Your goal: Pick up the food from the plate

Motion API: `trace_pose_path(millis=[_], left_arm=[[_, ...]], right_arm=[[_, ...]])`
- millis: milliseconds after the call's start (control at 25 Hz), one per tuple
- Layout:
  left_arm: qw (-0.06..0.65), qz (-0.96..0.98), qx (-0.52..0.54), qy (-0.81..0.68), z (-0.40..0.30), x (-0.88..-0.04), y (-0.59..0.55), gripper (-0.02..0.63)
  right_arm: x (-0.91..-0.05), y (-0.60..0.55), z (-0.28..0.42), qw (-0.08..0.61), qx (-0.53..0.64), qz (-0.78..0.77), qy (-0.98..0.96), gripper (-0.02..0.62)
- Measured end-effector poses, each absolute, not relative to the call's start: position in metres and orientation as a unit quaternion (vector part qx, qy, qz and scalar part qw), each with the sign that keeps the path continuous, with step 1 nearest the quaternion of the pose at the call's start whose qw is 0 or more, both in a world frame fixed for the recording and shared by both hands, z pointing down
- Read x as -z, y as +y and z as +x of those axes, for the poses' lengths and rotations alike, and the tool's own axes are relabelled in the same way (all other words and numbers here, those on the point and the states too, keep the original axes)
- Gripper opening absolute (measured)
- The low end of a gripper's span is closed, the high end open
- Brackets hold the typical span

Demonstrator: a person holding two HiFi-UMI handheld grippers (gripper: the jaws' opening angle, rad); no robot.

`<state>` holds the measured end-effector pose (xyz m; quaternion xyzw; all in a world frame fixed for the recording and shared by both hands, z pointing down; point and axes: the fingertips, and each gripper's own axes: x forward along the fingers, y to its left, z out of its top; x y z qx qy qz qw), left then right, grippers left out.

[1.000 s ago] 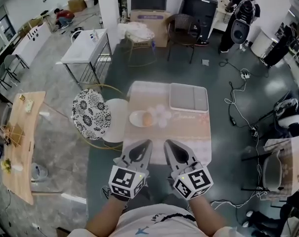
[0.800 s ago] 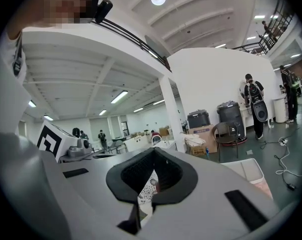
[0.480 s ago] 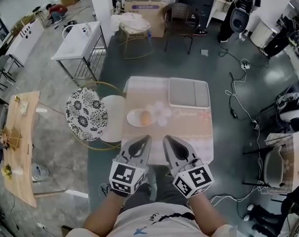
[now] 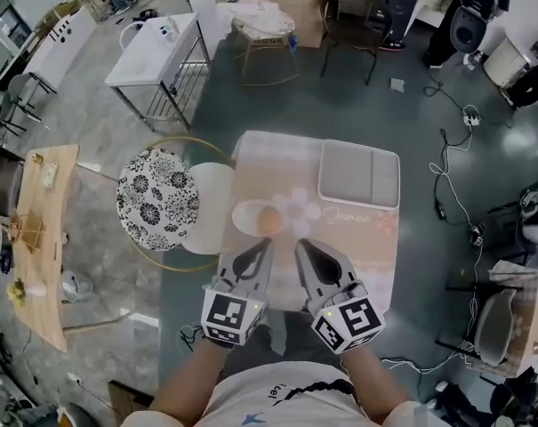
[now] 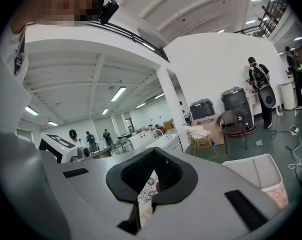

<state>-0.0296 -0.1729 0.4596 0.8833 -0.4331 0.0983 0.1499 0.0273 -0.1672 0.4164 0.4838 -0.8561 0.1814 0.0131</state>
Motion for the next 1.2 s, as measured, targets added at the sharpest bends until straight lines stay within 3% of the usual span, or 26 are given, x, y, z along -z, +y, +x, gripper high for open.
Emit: trace_pose_path(millis=[840,960,1200], left_arm=[[0.189,0.856,-0.125,-0.465,-0.031,-0.621,-0.24,0.01],[0.194,0.855,-0.137,-0.461,-0.028,-0.644,-0.243,0.103],[0.184,0.849,-0.162,-0.469,-0.024,-0.675,-0.247,0.222]], right_arm=[[-0.544,-0.223,0.021,0.02,-0.238,0.491,-0.838,0.014],[-0.553,-0.224,0.026,0.015,-0.237,0.498,-0.834,0.014],[-0.567,-0.221,0.035,0.012,-0.242,0.508,-0.827,0.014]])
